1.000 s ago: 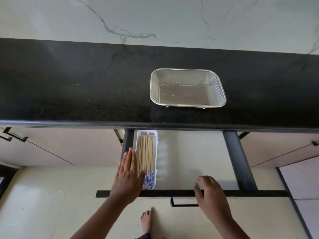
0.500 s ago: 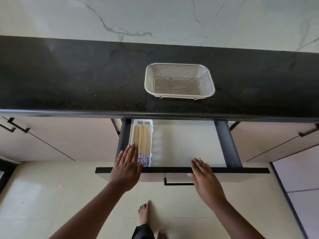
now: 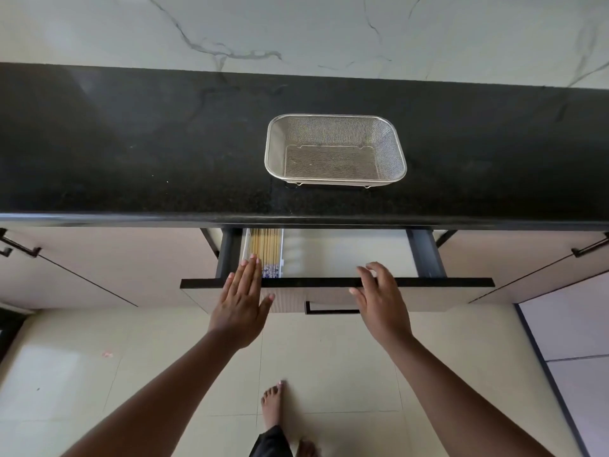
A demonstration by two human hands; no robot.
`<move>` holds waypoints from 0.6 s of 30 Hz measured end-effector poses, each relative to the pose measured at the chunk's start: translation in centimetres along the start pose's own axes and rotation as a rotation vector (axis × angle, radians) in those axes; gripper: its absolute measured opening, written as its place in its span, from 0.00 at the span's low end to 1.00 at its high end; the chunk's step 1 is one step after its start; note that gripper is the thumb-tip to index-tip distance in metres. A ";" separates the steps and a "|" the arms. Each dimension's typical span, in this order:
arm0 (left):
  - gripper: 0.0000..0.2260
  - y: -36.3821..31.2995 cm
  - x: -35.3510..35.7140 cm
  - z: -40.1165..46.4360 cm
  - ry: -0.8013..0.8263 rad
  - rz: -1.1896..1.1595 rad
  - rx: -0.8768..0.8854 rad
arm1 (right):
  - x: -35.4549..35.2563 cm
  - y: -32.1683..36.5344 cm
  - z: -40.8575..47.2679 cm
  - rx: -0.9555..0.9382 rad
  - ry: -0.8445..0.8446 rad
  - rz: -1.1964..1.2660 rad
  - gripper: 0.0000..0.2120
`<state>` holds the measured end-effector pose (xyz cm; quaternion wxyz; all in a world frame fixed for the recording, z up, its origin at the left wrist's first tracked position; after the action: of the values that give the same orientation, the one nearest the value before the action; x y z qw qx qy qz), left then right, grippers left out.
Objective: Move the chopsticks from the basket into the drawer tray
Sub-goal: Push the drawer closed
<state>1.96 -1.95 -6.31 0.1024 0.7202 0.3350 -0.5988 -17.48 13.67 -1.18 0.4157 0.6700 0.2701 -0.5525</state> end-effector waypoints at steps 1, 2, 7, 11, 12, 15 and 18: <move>0.32 -0.4 0.2 0.0 -0.001 0.011 0.012 | -0.5 -0.2 0.4 0.017 -0.024 -0.005 0.17; 0.32 -0.9 0.4 -0.1 -0.002 0.022 0.027 | -0.7 -0.4 0.7 0.022 -0.035 -0.011 0.15; 0.32 -3.1 1.7 0.3 0.024 0.053 0.091 | -0.1 -1.0 1.7 0.014 -0.016 -0.034 0.16; 0.34 -3.2 1.6 2.2 0.046 0.025 0.040 | 0.6 -1.1 2.2 0.002 0.014 -0.068 0.23; 0.34 -3.1 1.5 2.8 0.057 0.037 0.029 | 0.9 -0.9 2.5 -0.016 0.036 -0.088 0.25; 0.35 -2.7 0.8 4.2 0.058 0.108 0.007 | 1.6 -0.7 3.5 -0.030 0.096 -0.123 0.28; 0.34 -3.0 -0.8 5.2 -0.003 0.165 0.011 | 1.2 -1.1 4.8 0.030 0.080 -0.102 0.26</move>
<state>-4.06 -2.83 -6.18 0.1478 0.7451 0.2712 -0.5911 -20.53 10.04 -2.88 0.3656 0.6832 0.3120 -0.5497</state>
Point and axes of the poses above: each hand's wrist, its own z-axis towards the middle knuckle, its own x-axis out of the palm, y = z × x, the point moved 10 cm from there along z, towards the middle knuckle, and after that the axes turned 11 degrees about y, right-handed, at the moved point
